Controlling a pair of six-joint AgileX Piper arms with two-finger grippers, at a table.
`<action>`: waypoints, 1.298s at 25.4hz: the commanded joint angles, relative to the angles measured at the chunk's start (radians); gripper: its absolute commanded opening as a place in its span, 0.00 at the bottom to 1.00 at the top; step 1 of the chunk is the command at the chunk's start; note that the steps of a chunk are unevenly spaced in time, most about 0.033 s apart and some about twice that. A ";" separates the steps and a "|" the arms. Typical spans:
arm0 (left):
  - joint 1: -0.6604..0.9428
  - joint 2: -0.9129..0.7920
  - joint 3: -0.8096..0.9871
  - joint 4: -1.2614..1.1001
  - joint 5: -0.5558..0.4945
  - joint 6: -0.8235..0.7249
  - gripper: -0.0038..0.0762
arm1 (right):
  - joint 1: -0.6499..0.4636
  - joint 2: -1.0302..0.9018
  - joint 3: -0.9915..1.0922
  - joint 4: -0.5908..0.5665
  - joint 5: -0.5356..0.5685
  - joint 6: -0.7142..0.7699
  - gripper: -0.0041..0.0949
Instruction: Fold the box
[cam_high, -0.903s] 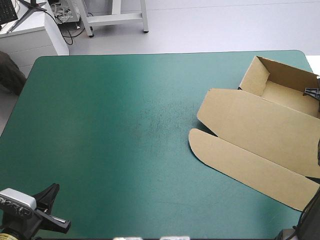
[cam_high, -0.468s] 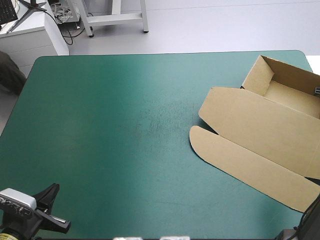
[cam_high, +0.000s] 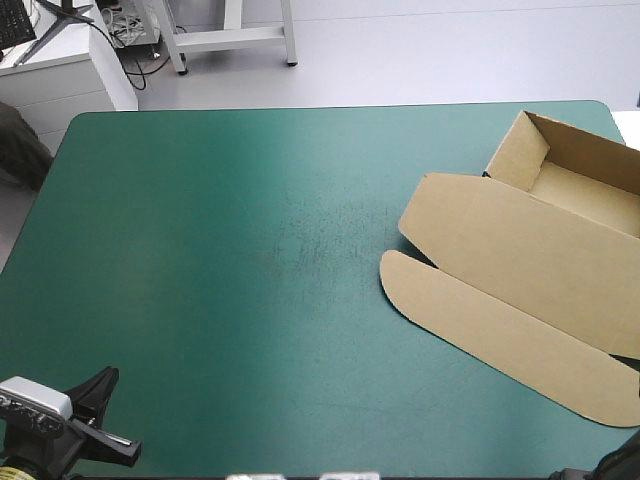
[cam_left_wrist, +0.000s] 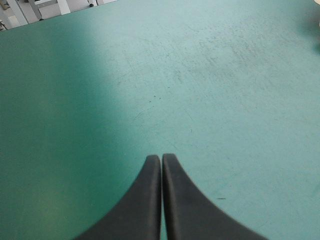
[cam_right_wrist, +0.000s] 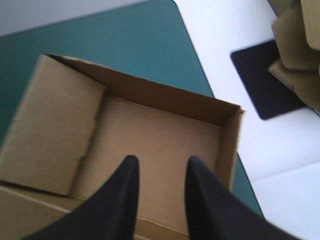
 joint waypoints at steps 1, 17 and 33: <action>-0.004 0.016 -0.023 0.004 -0.072 -0.009 0.04 | 0.095 -0.152 -0.020 0.039 0.009 -0.032 0.04; -0.004 0.016 -0.023 0.004 -0.072 -0.009 0.04 | 0.715 -0.655 0.543 -0.268 -0.028 0.094 0.03; -0.004 0.016 -0.023 -0.008 -0.072 -0.009 0.04 | 0.784 -1.274 1.469 -0.296 -0.324 0.257 0.03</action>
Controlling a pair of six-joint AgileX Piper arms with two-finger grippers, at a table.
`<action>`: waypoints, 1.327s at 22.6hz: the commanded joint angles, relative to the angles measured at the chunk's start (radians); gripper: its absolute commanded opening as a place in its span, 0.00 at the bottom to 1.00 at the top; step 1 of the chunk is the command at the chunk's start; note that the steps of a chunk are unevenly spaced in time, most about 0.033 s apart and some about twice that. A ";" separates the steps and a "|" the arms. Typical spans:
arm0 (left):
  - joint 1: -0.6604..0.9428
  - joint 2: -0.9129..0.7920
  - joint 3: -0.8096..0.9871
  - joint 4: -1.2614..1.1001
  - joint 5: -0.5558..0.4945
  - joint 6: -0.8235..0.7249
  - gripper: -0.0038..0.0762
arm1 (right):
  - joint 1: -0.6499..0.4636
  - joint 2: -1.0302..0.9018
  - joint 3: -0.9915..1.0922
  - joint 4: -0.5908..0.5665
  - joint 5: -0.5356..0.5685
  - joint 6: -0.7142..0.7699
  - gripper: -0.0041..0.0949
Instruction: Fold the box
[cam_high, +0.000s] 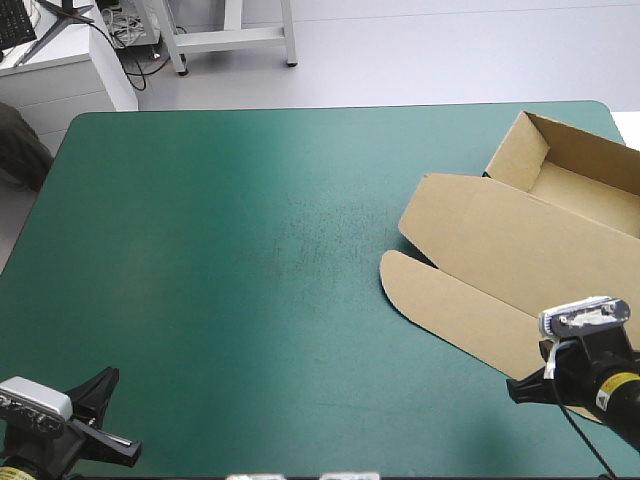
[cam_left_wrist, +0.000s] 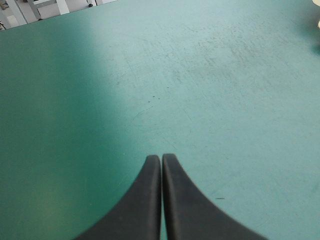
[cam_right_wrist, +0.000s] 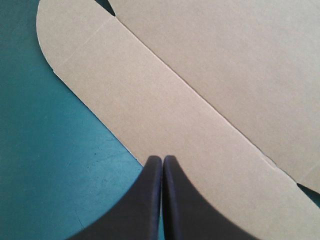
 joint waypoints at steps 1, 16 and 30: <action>-0.004 0.016 -0.023 -0.005 -0.072 -0.008 0.04 | 0.000 -0.082 0.037 -0.002 -0.086 0.005 0.03; -0.004 0.016 -0.023 -0.005 -0.072 -0.008 0.04 | 0.000 -0.266 0.193 0.016 -0.097 0.005 0.03; -0.004 0.016 -0.023 -0.005 -0.072 -0.008 0.04 | 0.000 -0.266 0.193 0.028 -0.097 0.005 0.03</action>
